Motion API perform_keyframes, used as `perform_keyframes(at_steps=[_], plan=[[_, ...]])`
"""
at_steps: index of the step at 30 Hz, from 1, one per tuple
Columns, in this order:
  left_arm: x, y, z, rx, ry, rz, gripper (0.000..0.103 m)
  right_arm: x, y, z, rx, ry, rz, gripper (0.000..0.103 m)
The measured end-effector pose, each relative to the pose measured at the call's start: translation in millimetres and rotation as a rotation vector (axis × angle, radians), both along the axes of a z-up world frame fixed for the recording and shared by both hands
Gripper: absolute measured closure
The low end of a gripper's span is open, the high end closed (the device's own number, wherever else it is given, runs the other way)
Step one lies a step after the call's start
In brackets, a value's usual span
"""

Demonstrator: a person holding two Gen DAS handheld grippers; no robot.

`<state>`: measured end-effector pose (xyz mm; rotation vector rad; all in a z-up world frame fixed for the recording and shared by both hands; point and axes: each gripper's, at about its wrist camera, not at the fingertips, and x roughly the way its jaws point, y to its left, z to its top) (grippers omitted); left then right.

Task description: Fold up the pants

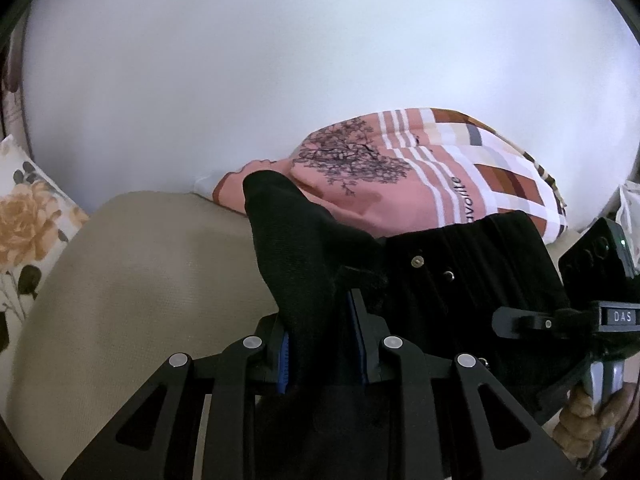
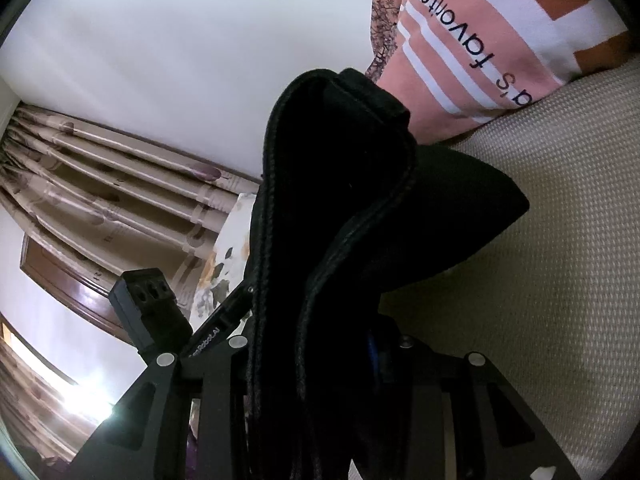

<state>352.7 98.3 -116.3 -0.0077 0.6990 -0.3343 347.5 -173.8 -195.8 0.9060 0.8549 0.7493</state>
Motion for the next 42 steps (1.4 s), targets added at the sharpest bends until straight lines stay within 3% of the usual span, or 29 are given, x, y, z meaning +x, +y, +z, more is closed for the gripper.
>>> perform_keyframes(at_steps=[15, 24, 31, 33, 35, 37, 39, 42], plan=[[14.1, 20.0, -21.8, 0.002, 0.021, 0.032, 0.078, 7.1, 8.8, -12.1, -0.019, 0.024, -0.008, 0.071], [15.3, 32.2, -42.8, 0.009, 0.037, 0.067, 0.076, 3.3, 20.1, -10.4, -0.193, 0.013, -0.021, 0.071], [23.8, 52.3, -68.4, -0.041, 0.113, 0.121, 0.058, 0.0, 39.2, -3.3, -0.332, -0.004, -0.056, 0.064], [24.3, 57.3, -69.4, -0.052, 0.123, 0.139, 0.048, 1.8, 43.2, -2.9, -0.356, 0.008, -0.064, 0.057], [28.5, 63.3, -73.7, -0.062, 0.158, 0.184, 0.029, 1.6, 46.4, -3.3, -0.372, 0.015, -0.08, 0.056], [28.4, 70.2, -76.5, -0.104, 0.17, 0.202, 0.027, -0.1, 47.9, -4.1, -0.385, 0.009, -0.087, 0.053], [27.4, 73.5, -78.0, -0.117, 0.171, 0.214, 0.025, -2.0, 54.8, -2.2, -0.405, -0.01, -0.088, 0.042], [26.1, 71.0, -76.6, -0.087, 0.153, 0.233, 0.022, -5.5, 59.3, 0.9, -0.465, -0.039, -0.11, 0.031]])
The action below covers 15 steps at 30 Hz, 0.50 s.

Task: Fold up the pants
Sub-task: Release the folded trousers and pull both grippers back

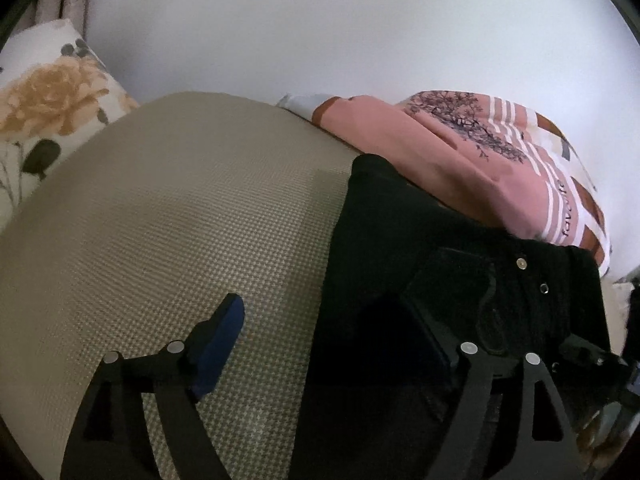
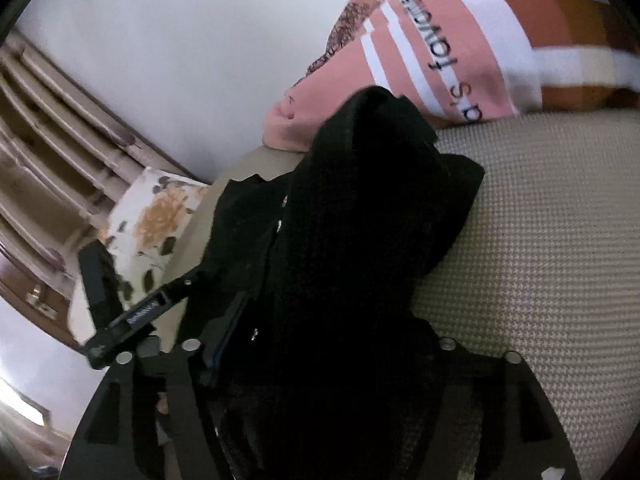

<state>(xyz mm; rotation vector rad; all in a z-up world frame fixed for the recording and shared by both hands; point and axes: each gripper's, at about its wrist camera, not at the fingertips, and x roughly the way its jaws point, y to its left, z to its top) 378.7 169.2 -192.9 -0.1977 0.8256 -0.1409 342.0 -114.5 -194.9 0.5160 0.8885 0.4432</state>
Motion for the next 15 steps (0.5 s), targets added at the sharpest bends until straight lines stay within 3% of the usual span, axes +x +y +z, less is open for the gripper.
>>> perform_keyframes(at_steps=[3, 5, 9, 15], plan=[[-11.4, -8.1, 8.0, 0.086, -0.07, 0.027, 0.021, -7.5, -0.1, 6.0, -0.073, -0.05, -0.06, 0.016], [-14.8, -14.1, 11.5, 0.136, -0.101, 0.033, 0.01, -12.9, -2.8, 10.3, -0.092, -0.084, -0.106, 0.014], [-15.2, -14.1, 14.5, 0.147, -0.12, 0.038, 0.009, -29.0, -5.9, 20.0, -0.194, -0.165, -0.207, 0.008], [-14.8, -15.6, 16.5, 0.167, -0.134, 0.059, 0.009, -44.0, 27.0, 32.1, -0.448, -0.269, -0.198, 0.001]])
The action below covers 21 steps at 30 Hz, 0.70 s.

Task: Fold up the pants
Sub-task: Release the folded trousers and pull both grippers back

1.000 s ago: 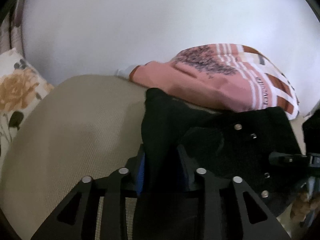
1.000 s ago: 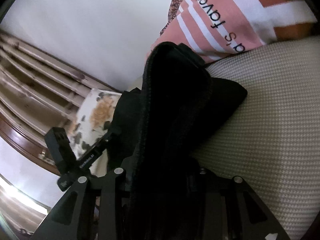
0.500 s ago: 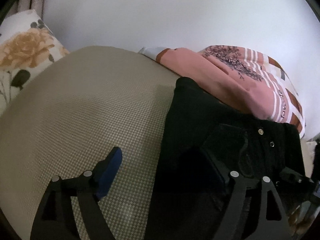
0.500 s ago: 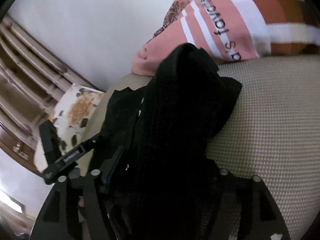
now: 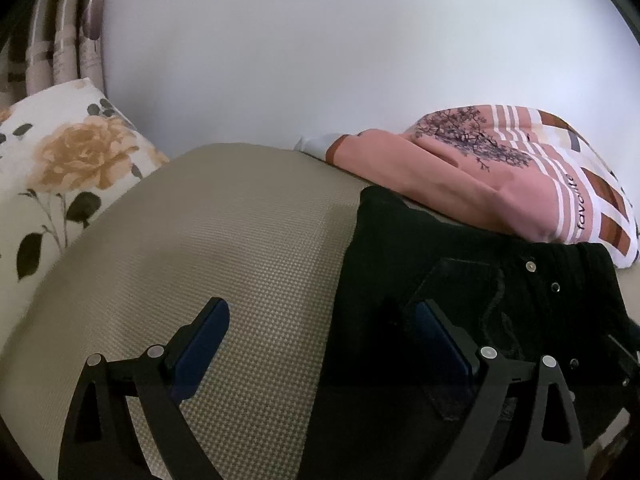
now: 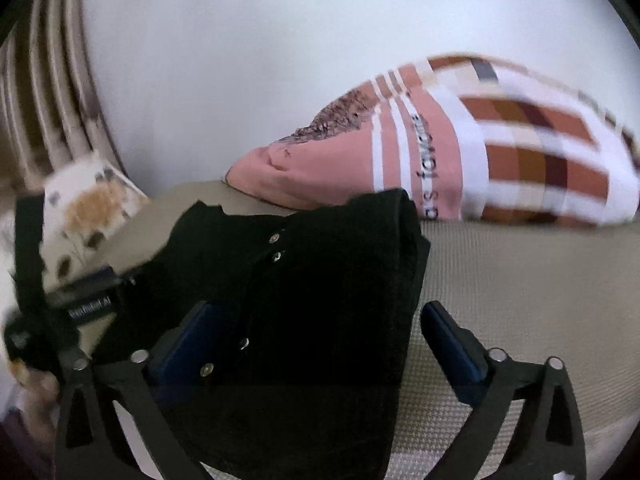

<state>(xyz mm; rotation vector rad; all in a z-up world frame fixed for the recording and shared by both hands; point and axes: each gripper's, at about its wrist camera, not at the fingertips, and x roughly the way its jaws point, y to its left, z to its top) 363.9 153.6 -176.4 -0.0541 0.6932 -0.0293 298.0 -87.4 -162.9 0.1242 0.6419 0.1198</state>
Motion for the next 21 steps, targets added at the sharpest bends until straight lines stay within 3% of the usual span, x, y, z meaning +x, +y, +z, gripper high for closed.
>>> perform_keyframes(at_steps=[6, 11, 21], plan=[[-5.2, -7.4, 2.7, 0.053, -0.027, -0.001, 0.008, -4.4, -12.3, 1.8, -0.022, -0.013, -0.078, 0.001], [-10.2, -12.9, 6.8, 0.093, -0.066, -0.003, 0.008, -8.1, -0.4, 2.2, -0.097, -0.016, -0.143, 0.001], [-22.2, -22.2, 15.2, 0.166, -0.152, 0.022, 0.008, -16.2, 16.0, 2.9, -0.133, -0.025, -0.063, 0.0]])
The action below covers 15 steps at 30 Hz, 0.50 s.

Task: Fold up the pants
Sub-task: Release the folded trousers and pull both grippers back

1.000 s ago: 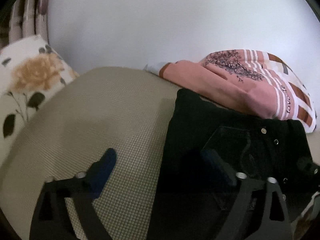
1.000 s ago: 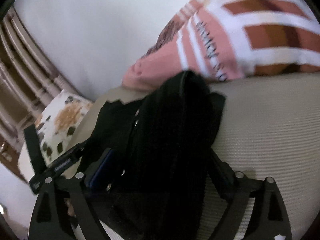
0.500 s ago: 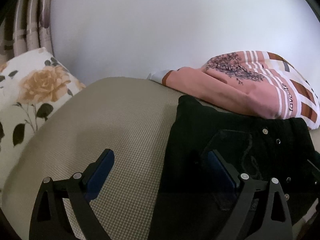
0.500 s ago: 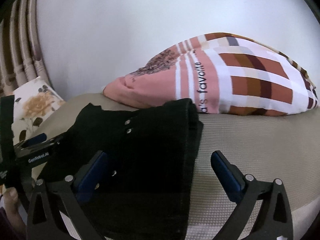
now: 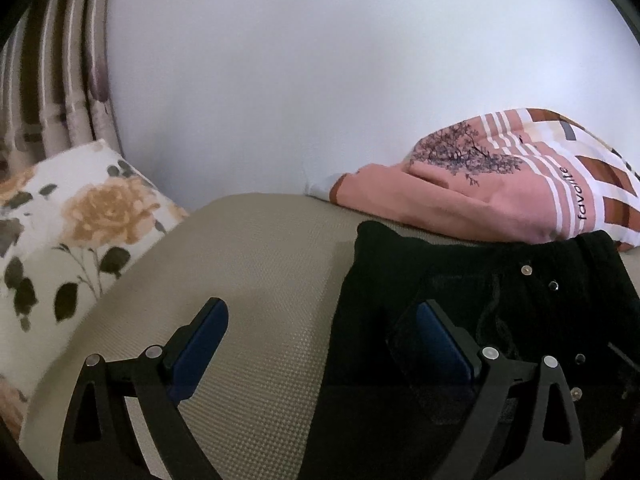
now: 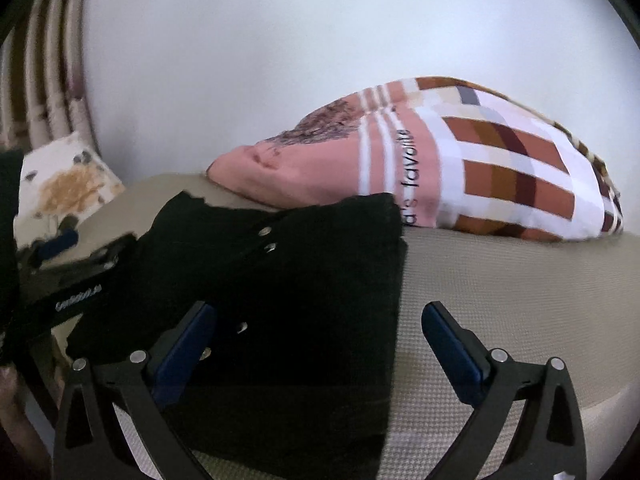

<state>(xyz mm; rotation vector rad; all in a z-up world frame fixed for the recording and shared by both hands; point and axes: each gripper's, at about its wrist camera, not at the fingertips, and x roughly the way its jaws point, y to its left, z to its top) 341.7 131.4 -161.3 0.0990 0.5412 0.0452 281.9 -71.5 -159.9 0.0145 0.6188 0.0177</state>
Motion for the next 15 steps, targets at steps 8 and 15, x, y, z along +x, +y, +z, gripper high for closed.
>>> perform_keyframes(at_steps=[8, 15], plan=[[-13.6, -3.1, 7.6, 0.049, -0.077, 0.037, 0.008, -2.4, -1.0, 1.3, -0.005, -0.01, -0.029, 0.0], [-71.5, -7.2, 34.3, 0.021, -0.092, 0.045, 0.007, -39.2, -9.4, 16.6, 0.066, 0.007, -0.027, 0.0]])
